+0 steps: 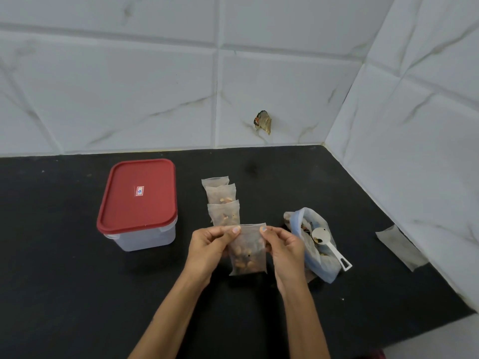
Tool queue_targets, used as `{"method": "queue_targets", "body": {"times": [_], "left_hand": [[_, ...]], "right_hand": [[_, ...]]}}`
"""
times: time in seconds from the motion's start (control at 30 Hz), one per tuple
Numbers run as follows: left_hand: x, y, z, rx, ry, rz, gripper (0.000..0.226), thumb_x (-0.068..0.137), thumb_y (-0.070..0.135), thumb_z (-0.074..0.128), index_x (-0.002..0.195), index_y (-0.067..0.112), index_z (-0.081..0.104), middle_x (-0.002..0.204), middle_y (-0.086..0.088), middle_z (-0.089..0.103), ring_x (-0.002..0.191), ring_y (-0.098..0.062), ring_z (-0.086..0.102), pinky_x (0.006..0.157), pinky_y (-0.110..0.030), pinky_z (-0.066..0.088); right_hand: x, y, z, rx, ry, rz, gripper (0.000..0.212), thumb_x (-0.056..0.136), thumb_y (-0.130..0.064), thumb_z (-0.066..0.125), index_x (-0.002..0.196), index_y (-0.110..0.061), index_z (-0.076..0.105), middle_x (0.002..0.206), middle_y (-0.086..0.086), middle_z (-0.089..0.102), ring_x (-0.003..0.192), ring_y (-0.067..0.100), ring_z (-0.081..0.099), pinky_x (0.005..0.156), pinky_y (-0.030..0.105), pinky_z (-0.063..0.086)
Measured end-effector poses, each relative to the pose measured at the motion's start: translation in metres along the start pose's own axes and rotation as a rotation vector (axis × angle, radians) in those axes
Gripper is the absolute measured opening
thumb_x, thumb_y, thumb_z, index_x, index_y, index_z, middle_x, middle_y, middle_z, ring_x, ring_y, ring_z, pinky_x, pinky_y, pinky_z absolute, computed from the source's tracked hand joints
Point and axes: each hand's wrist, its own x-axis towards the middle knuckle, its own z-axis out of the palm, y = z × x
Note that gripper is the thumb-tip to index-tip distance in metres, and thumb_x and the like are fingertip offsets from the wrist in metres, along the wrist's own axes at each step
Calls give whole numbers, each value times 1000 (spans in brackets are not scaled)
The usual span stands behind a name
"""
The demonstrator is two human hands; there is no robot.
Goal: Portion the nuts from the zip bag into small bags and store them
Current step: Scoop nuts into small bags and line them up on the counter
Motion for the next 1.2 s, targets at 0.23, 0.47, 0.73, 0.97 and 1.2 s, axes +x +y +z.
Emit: {"method": "queue_targets", "body": {"times": [0.23, 0.47, 0.73, 0.97, 1.2], "left_hand": [[18, -17, -9, 53, 195, -17, 13, 88, 11, 66, 81, 4, 75, 85, -13, 75, 83, -27, 72, 75, -40, 60], [32, -29, -20, 445, 289, 106, 37, 97, 28, 53, 74, 2, 66, 72, -18, 67, 69, -28, 64, 69, -42, 54], [29, -18, -21, 831, 310, 137, 23, 96, 25, 53, 103, 9, 68, 97, -6, 65, 83, -12, 59, 69, -22, 44], [7, 14, 18, 878, 311, 373, 31, 98, 30, 48, 119, 11, 61, 116, -3, 60, 103, -13, 57, 88, -28, 48], [-5, 21, 118, 437, -73, 511, 45, 93, 51, 47, 123, 20, 60, 109, 9, 67, 102, 0, 62, 90, -26, 52]], "right_hand": [[21, 18, 23, -172, 31, -11, 8, 85, -15, 66, 79, -12, 71, 78, 4, 70, 76, 13, 65, 67, 24, 53], [39, 23, 39, -408, 27, -113, 11, 89, -19, 62, 89, -13, 71, 79, -8, 66, 79, 3, 61, 67, 15, 46], [41, 21, 37, -674, 6, -223, 26, 94, -19, 53, 74, -10, 67, 68, 1, 61, 61, 4, 51, 52, 11, 37], [9, -7, 26, -687, 44, -352, 25, 93, -30, 56, 114, -21, 66, 104, -9, 66, 88, -3, 58, 74, 6, 40], [-9, -58, -64, -352, 496, -477, 11, 88, -22, 64, 96, -27, 68, 87, -12, 68, 84, 3, 64, 77, 14, 49]]}}
